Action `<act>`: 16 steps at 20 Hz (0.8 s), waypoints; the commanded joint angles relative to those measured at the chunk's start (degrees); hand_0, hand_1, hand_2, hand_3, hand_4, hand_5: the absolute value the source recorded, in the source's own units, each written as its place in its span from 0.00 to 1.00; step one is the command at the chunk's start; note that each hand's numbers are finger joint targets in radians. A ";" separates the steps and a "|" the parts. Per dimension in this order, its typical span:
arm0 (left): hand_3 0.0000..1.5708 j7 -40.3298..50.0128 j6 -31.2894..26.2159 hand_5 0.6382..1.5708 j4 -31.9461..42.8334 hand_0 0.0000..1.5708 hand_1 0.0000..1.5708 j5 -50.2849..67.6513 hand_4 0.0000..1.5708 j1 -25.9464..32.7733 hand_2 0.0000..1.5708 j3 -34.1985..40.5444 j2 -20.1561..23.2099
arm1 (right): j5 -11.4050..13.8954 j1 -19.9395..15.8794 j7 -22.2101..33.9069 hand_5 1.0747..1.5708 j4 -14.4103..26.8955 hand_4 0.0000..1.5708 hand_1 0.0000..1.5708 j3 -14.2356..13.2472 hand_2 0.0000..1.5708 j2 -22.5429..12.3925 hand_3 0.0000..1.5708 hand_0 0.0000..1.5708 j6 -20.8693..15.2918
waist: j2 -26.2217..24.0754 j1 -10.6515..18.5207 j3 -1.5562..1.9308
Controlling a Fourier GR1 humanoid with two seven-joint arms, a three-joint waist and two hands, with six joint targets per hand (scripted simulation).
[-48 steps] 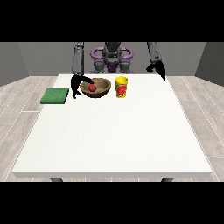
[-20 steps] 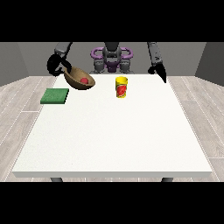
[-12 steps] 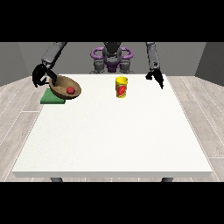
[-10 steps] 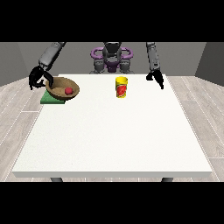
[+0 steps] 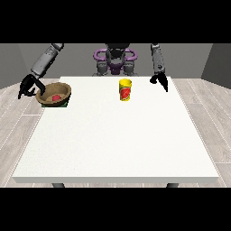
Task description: Pick the cup and pour the ball into the bowl, then pick the bowl and place it on the pad
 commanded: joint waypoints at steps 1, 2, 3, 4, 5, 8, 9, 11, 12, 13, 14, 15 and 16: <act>0.00 1.76 -2.08 0.85 -7.02 0.00 0.00 0.52 0.63 4.86 0.00 -0.89 1.17 | -1.72 -1.02 -1.14 0.95 5.79 0.57 1.00 -2.20 1.00 -1.59 0.00 1.00 3.30 | -0.42 0.89 0.01; 0.00 -0.93 0.03 0.86 -4.04 0.00 0.00 0.41 0.63 4.58 0.00 -0.19 -0.65 | -3.10 -1.66 -1.46 0.97 5.17 0.57 1.00 -3.22 1.00 -1.82 0.00 1.00 4.49 | 0.94 -0.69 -0.04; 0.00 2.04 -1.02 0.85 -4.85 0.00 0.00 0.74 0.63 1.42 0.00 0.95 1.24 | -2.93 -4.21 0.12 0.97 5.31 0.52 1.00 -3.02 1.00 -1.89 0.00 1.00 3.41 | 1.29 -0.25 -0.05; 0.00 1.93 -2.10 0.85 -3.44 0.00 0.00 1.42 0.63 3.04 0.00 1.06 1.67 | -7.19 -3.69 3.22 0.97 6.23 0.43 1.00 -5.52 1.00 2.00 0.18 1.00 6.93 | -1.68 -0.60 -0.03; 0.00 -0.26 0.14 0.86 -3.76 0.00 0.00 0.76 0.63 4.08 0.00 0.69 -0.26 | -8.96 -5.70 3.72 0.99 6.77 0.26 1.00 -8.22 1.00 -1.69 0.41 1.00 6.14 | 1.17 -0.94 -0.03; 0.00 3.02 1.33 0.86 -9.88 0.00 0.00 -0.58 0.63 2.50 0.00 -0.58 -0.68 | -4.10 -6.03 4.77 0.86 8.62 0.00 0.55 -3.46 0.30 -2.52 0.24 0.55 6.62 | 4.32 0.02 -0.01; 0.00 2.53 0.40 0.85 -8.99 0.00 0.00 0.05 0.63 2.83 0.00 0.07 -0.07 | -3.29 -5.59 5.27 0.82 8.34 0.00 0.32 -2.77 0.15 -4.98 0.00 0.32 8.22 | 4.24 -0.69 -0.05; 0.00 -0.30 -0.64 0.84 -11.27 0.00 0.00 1.06 0.61 7.84 0.00 -1.70 -2.06 | -3.59 -4.60 3.02 0.76 9.28 0.00 0.00 -3.35 0.02 -4.89 0.00 0.00 8.47 | 4.65 0.02 -0.03; 0.00 1.69 -1.30 0.83 -12.81 0.00 0.00 0.77 0.61 8.72 0.00 -3.40 -2.80 | -3.67 -6.03 4.56 0.73 9.65 0.00 0.00 -3.31 0.05 -4.95 0.00 0.00 8.25 | 3.79 0.31 -0.03; 0.00 3.92 0.58 0.83 -14.55 0.00 0.00 -0.23 0.61 8.97 0.00 -3.58 -3.52 | -3.85 -6.73 5.00 0.68 9.86 0.00 0.00 -3.31 0.00 -5.48 0.00 0.00 9.52 | 3.02 -0.81 -0.02; 0.00 3.94 0.63 0.83 -11.55 0.00 0.00 -1.12 0.61 9.83 0.00 -4.60 -4.37 | -3.60 -5.53 7.00 0.58 9.76 0.00 0.00 -2.71 0.00 -4.05 0.00 0.00 8.08 | -1.37 -0.79 -0.09; 0.00 1.43 1.60 0.83 -14.70 0.00 0.00 -0.86 0.61 12.50 0.00 -4.23 -4.48 | -5.62 -6.69 7.11 0.52 10.58 0.00 0.00 -5.05 0.00 -9.07 0.00 0.00 12.86 | 1.34 -1.04 -0.03; 0.00 1.40 -0.69 0.83 -11.11 0.00 0.00 1.60 0.61 10.17 0.00 -1.13 -2.23 | -6.14 -5.35 6.69 0.51 9.88 0.00 0.00 -5.19 0.00 -10.41 0.00 0.00 16.18 | 0.62 -3.65 -0.08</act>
